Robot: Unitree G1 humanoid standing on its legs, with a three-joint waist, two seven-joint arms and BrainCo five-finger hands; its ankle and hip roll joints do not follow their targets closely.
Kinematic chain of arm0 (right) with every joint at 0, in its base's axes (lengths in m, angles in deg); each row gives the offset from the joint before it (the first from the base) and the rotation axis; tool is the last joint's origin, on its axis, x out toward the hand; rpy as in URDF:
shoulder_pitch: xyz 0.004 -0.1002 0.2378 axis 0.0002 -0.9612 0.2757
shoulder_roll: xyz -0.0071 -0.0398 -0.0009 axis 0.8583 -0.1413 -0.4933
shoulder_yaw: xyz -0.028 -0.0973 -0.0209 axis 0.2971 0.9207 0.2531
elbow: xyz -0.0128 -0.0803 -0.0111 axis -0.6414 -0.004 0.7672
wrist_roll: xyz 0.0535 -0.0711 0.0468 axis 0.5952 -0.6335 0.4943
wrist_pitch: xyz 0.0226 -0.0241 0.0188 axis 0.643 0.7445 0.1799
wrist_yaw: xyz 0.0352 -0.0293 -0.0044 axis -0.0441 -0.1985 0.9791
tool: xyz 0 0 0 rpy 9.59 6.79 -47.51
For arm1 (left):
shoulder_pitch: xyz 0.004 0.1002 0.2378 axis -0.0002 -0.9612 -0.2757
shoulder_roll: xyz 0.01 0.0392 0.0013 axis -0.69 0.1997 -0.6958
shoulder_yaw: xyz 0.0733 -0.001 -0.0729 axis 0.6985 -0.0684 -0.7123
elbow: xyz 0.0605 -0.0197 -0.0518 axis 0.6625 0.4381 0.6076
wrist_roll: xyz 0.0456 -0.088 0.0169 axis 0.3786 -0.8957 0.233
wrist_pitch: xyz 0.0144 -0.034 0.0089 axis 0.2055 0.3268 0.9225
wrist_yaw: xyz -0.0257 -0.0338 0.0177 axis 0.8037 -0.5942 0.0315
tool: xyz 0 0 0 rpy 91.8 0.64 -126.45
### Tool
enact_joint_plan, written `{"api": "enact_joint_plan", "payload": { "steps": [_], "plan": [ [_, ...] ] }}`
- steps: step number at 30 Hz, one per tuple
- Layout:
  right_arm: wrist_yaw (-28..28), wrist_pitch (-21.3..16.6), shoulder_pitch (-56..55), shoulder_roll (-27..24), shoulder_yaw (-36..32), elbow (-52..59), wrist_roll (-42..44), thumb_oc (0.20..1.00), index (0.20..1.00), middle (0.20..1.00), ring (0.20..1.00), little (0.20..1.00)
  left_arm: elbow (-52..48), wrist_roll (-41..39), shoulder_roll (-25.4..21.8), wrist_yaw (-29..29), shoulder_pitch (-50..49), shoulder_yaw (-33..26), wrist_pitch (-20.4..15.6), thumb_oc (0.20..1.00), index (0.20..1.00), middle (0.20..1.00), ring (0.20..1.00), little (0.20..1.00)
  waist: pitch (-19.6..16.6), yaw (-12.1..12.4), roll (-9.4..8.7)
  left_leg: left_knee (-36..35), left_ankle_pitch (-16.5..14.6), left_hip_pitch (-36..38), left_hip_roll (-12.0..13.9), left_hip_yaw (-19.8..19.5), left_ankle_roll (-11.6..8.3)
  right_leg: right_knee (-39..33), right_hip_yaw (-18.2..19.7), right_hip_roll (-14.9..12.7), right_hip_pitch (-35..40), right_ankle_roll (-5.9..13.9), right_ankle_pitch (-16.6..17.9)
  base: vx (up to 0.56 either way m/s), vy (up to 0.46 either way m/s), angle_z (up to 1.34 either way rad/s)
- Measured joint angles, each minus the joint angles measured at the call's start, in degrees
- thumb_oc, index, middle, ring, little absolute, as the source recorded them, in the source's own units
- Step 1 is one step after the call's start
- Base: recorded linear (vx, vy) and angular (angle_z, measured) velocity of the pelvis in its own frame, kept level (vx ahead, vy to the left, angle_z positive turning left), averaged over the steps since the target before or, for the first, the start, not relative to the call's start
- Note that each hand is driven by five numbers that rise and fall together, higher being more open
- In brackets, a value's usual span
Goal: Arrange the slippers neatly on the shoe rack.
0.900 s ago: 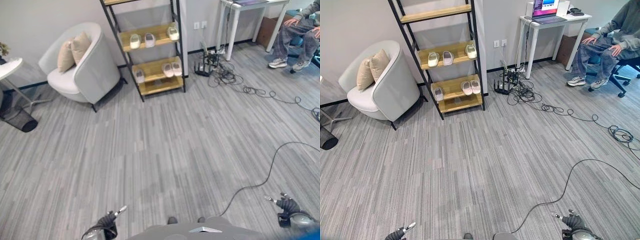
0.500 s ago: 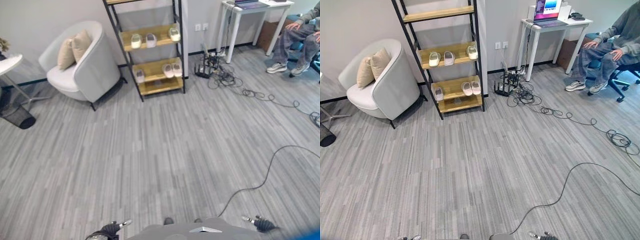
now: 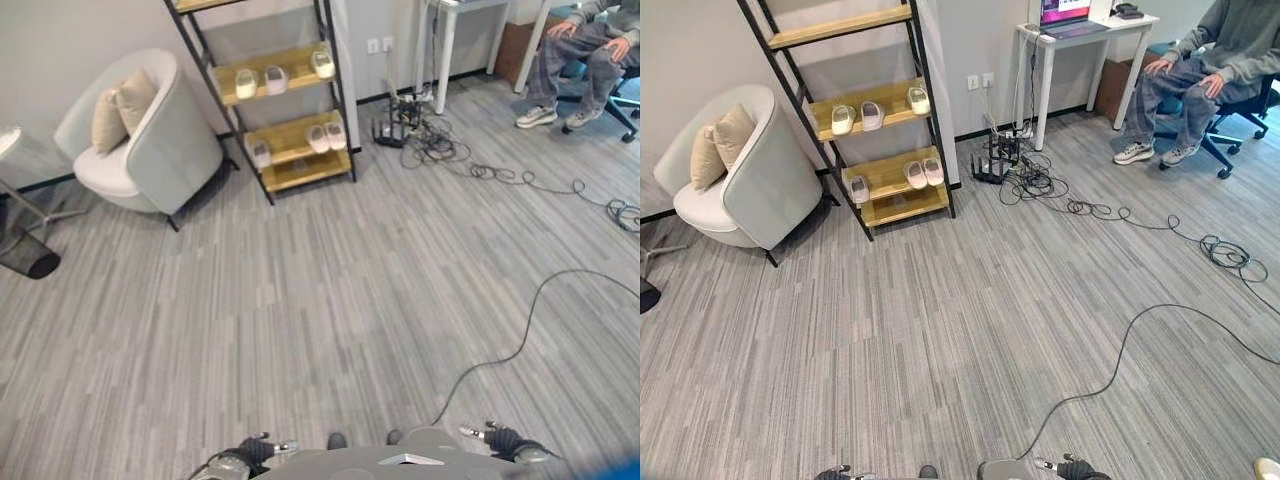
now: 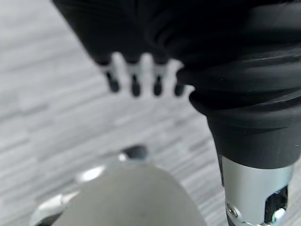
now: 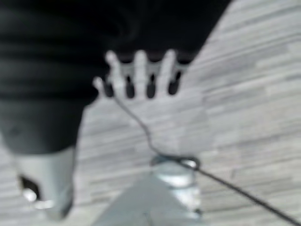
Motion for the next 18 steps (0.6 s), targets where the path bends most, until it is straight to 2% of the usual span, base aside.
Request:
{"api": "enact_joint_plan", "payload": {
  "steps": [1, 3, 4, 5, 6, 7, 8, 9, 10, 12, 14, 15, 17, 18],
  "plan": [
    [-0.1, 0.0, -0.3, -0.3, -0.7, -0.1, 0.0, 1.000, 1.000, 1.000, 1.000, 1.000, -0.6, 0.0, -0.3, 0.0, 0.0, 0.0, -0.2, 1.000, 1.000, 1.000, 1.000, 1.000, 0.6, 0.2, -0.25, 1.7, 0.9, -1.2, -0.1, -0.8, -1.10, -1.3, 0.0, -0.1, 0.7, -0.67, 0.9, 0.13, -0.112, 0.19],
    [-0.5, 0.1, 0.2, -0.6, -2.4, -1.6, 0.0, 1.000, 1.000, 1.000, 1.000, 1.000, -0.7, -0.1, -0.8, -0.7, 1.6, 0.0, -0.3, 1.000, 1.000, 1.000, 1.000, 1.000, 3.3, -0.2, -1.69, 10.1, 3.1, -6.1, -0.4, -0.3, -3.65, -4.7, -0.5, -0.5, 3.1, -2.76, 2.2, 0.12, -0.022, 0.33],
    [-0.7, 0.3, 0.5, -0.7, -2.4, -2.8, 0.0, 1.000, 1.000, 1.000, 1.000, 1.000, -1.2, -0.2, -1.1, -0.9, 2.6, -0.2, -0.6, 1.000, 1.000, 1.000, 1.000, 1.000, 4.1, -0.2, -1.82, 12.8, 3.2, -8.1, 0.4, 1.8, -3.20, -6.9, -1.1, -0.5, 4.2, -2.35, 2.7, 0.20, 0.033, 0.14],
    [-1.0, 0.5, 0.4, -0.8, -2.3, -3.1, 0.0, 1.000, 1.000, 1.000, 1.000, 1.000, -1.2, -0.2, -1.3, -0.9, 2.6, -0.2, -0.9, 1.000, 1.000, 1.000, 1.000, 1.000, 4.3, 0.0, -1.70, 12.4, 2.9, -8.6, 1.4, 3.4, -2.78, -9.0, -1.6, -0.5, 5.0, -2.02, 4.1, 0.32, 0.065, 0.05],
    [-1.2, 0.6, 0.6, -1.0, -2.2, -3.0, 0.1, 1.000, 1.000, 1.000, 1.000, 1.000, -1.4, -0.1, -1.3, -0.9, 2.5, -0.2, -1.0, 1.000, 1.000, 1.000, 1.000, 1.000, 4.7, 0.1, -1.71, 10.0, 3.0, -9.4, 2.6, 4.6, -2.52, -10.9, -2.2, -0.3, 6.0, -1.83, 4.6, 0.24, 0.063, 0.10],
    [-1.4, 0.7, 0.6, -0.6, -2.1, -3.0, 0.1, 1.000, 1.000, 1.000, 1.000, 1.000, -0.1, -0.1, -1.2, -1.0, 2.1, -0.2, -1.1, 1.000, 1.000, 1.000, 1.000, 1.000, 4.8, -0.1, -1.70, 2.7, 3.2, -8.8, 3.0, 6.2, -2.33, -13.8, -2.3, -0.2, 7.5, -1.58, 4.6, 0.53, 0.178, 0.11],
    [-1.5, 0.7, 0.8, -0.5, -2.1, -2.9, 0.1, 1.000, 1.000, 1.000, 1.000, 1.000, 0.7, -0.1, -1.0, -1.4, 2.7, -0.4, -1.1, 1.000, 1.000, 1.000, 1.000, 1.000, 4.9, 0.2, -1.38, -7.4, 4.3, -8.3, 3.0, 6.3, -1.66, -17.7, -1.8, -0.2, 9.6, -0.14, 6.1, 0.41, 0.145, 0.04],
    [-1.5, 0.7, 1.7, -0.4, -1.9, -2.7, 0.1, 1.000, 1.000, 1.000, 1.000, 1.000, 0.6, 0.0, -0.9, -1.6, 2.5, -0.6, -1.2, 1.000, 1.000, 1.000, 1.000, 1.000, 5.3, 0.9, -1.15, -9.6, 5.1, -8.7, 3.4, 5.9, -2.16, -18.8, -1.8, 0.0, 10.5, 0.86, 7.9, 0.75, 0.292, -0.09],
    [-1.9, 0.8, 1.7, -0.5, 1.0, -2.3, 0.0, 1.000, 1.000, 1.000, 1.000, 1.000, 2.2, 0.2, -0.1, -1.8, 2.1, -1.1, -1.2, 1.000, 1.000, 1.000, 1.000, 1.000, 4.2, 1.3, -0.35, -14.5, 5.4, -8.8, 4.7, 4.8, -2.45, -20.4, -1.7, 1.1, 11.4, 0.84, 7.1, 0.45, 0.203, -0.20],
    [-1.9, 0.4, 2.5, 0.3, 2.3, -2.4, -1.4, 1.000, 1.000, 1.000, 1.000, 1.000, 4.1, 1.2, 0.4, -1.7, 1.3, -3.8, -0.9, 1.000, 1.000, 1.000, 1.000, 1.000, 3.9, 2.8, -0.34, -12.7, 5.5, -9.1, 4.9, 3.4, -1.53, -20.3, -0.4, 1.7, 12.8, 0.63, 7.0, 0.40, 0.202, -0.39],
    [-1.8, -0.1, 2.6, 0.5, 2.6, -1.7, -2.0, 1.000, 1.000, 1.000, 1.000, 1.000, 4.2, 2.3, 0.4, -1.8, -0.5, -3.8, 0.1, 1.000, 1.000, 1.000, 1.000, 1.000, 2.6, 3.9, -0.90, -8.3, 6.0, -9.7, 3.9, 2.7, -0.89, -20.1, 0.6, 1.7, 13.7, 0.34, 5.5, 0.24, 0.154, -0.36],
    [-1.8, -0.4, 2.6, 0.6, 2.6, -1.8, -2.2, 1.000, 1.000, 1.000, 1.000, 1.000, 4.5, 2.6, 0.4, -1.9, -1.3, -3.8, 0.3, 1.000, 1.000, 1.000, 1.000, 1.000, 2.0, 4.0, -1.42, -8.0, 6.7, -10.1, 2.6, 2.5, 0.09, -20.0, 1.1, 1.5, 13.8, -0.12, 5.6, 0.45, 0.314, -0.22],
    [-1.4, -0.4, 2.6, 0.9, 2.9, -2.4, -2.2, 1.000, 1.000, 1.000, 1.000, 1.000, 6.1, 3.1, -0.3, -1.9, -1.4, -4.5, 1.1, 1.000, 1.000, 1.000, 1.000, 1.000, 0.8, 4.7, -3.95, -6.9, 6.2, -9.4, -1.9, 4.1, 3.58, -18.0, 1.0, -0.6, 14.2, 4.14, 2.9, 0.37, 0.278, -0.15],
    [-1.1, -0.4, 1.8, 0.3, 3.5, -2.1, -2.2, 1.000, 1.000, 1.000, 1.000, 1.000, 6.5, 3.3, -0.3, -2.0, -2.4, -3.7, 1.8, 1.000, 1.000, 1.000, 1.000, 1.000, 0.1, 4.2, -2.42, -8.8, 7.5, -7.2, -1.1, 5.4, 7.64, -8.6, -0.1, 0.8, 11.5, 6.92, 1.0, 0.18, 0.162, -0.04]
  ]
}}
